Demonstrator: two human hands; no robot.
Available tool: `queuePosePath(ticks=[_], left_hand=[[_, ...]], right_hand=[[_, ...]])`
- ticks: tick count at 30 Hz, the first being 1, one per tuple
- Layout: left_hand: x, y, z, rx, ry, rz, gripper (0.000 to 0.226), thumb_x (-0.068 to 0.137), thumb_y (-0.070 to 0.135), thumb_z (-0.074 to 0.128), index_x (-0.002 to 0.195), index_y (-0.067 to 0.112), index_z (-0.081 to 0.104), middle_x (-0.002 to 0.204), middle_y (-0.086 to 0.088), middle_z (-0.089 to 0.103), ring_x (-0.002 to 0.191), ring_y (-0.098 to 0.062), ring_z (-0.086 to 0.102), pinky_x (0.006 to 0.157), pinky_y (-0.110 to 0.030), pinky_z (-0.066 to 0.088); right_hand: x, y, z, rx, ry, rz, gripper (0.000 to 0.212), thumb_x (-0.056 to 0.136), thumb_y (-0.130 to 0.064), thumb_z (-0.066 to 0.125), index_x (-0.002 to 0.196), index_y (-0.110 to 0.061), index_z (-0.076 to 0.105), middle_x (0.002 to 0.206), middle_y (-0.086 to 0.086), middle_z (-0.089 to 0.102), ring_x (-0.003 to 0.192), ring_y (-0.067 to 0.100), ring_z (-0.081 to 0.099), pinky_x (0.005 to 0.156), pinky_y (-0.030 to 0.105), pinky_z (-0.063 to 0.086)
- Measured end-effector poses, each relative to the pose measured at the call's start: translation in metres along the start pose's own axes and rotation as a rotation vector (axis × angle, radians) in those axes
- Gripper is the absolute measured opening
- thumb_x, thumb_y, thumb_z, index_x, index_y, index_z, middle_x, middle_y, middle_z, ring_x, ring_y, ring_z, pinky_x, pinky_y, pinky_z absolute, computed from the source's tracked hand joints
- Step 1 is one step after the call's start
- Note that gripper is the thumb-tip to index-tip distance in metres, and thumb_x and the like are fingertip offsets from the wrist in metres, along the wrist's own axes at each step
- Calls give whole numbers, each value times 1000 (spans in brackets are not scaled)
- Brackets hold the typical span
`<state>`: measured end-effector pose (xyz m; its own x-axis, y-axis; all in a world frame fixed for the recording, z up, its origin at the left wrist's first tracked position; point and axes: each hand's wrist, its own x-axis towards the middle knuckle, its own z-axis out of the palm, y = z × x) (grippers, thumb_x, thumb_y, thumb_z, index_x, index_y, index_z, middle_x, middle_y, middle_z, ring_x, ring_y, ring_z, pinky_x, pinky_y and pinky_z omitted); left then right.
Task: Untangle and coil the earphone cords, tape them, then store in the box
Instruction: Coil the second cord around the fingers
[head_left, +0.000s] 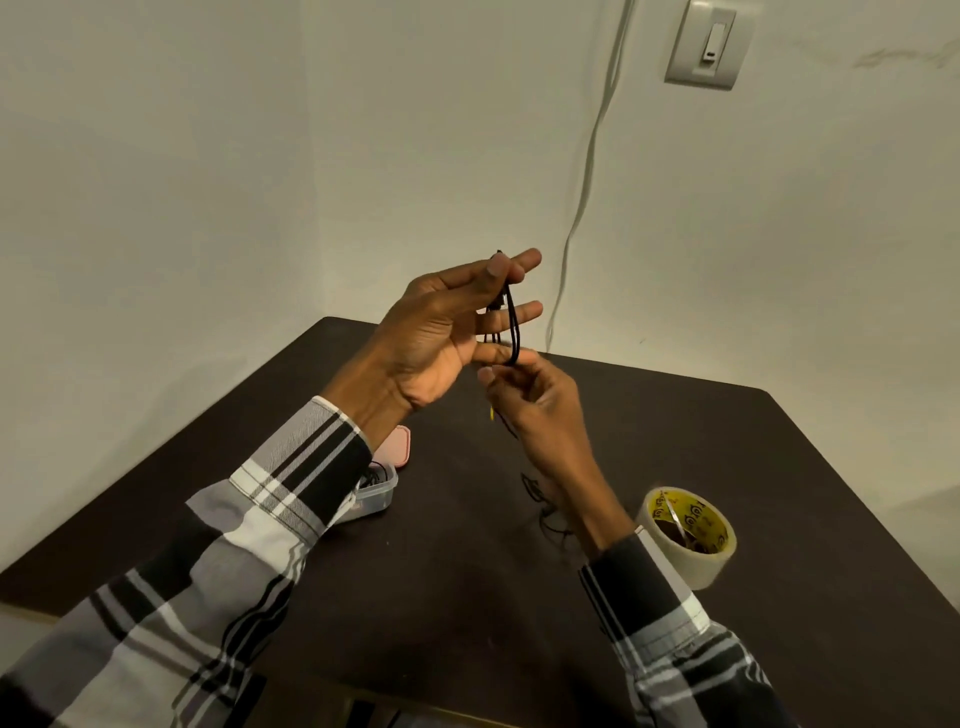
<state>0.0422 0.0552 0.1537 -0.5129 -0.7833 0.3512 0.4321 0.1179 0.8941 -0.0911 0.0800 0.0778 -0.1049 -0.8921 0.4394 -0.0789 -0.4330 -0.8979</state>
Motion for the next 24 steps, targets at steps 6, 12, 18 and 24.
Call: queuePosePath(ticks=[6, 12, 18, 24], left_hand=[[5, 1, -12, 115, 65, 71, 19, 75, 36, 69, 82, 20, 76, 136, 4, 62, 122, -27, 61, 84, -55, 57], [15, -28, -34, 871, -60, 298, 11, 88, 14, 72, 88, 6, 78, 115, -7, 71, 134, 0, 45, 107, -19, 38], [12, -46, -45, 1072, -216, 122, 13, 88, 27, 70, 85, 17, 77, 83, 23, 69, 132, -8, 50, 118, -42, 29], [-1, -45, -29, 861, -336, -48, 23, 92, 25, 65, 106, 11, 76, 124, -2, 69, 124, 0, 55, 104, -24, 46]], right_hand=[[-20, 9, -1, 262, -62, 342, 36, 97, -37, 57, 116, -9, 68, 103, 5, 75, 67, 15, 62, 55, 24, 47], [-35, 7, -21, 69, -4, 344, 40, 98, -43, 53, 101, -10, 76, 81, 5, 74, 47, 2, 40, 45, 17, 29], [-33, -11, -61, -201, -49, 89, 11, 91, -11, 68, 86, -4, 75, 76, 12, 75, 80, 12, 71, 72, 20, 54], [-18, -40, -81, -312, -13, 19, 8, 90, -13, 69, 84, -10, 75, 68, 2, 73, 63, -2, 64, 63, 8, 48]])
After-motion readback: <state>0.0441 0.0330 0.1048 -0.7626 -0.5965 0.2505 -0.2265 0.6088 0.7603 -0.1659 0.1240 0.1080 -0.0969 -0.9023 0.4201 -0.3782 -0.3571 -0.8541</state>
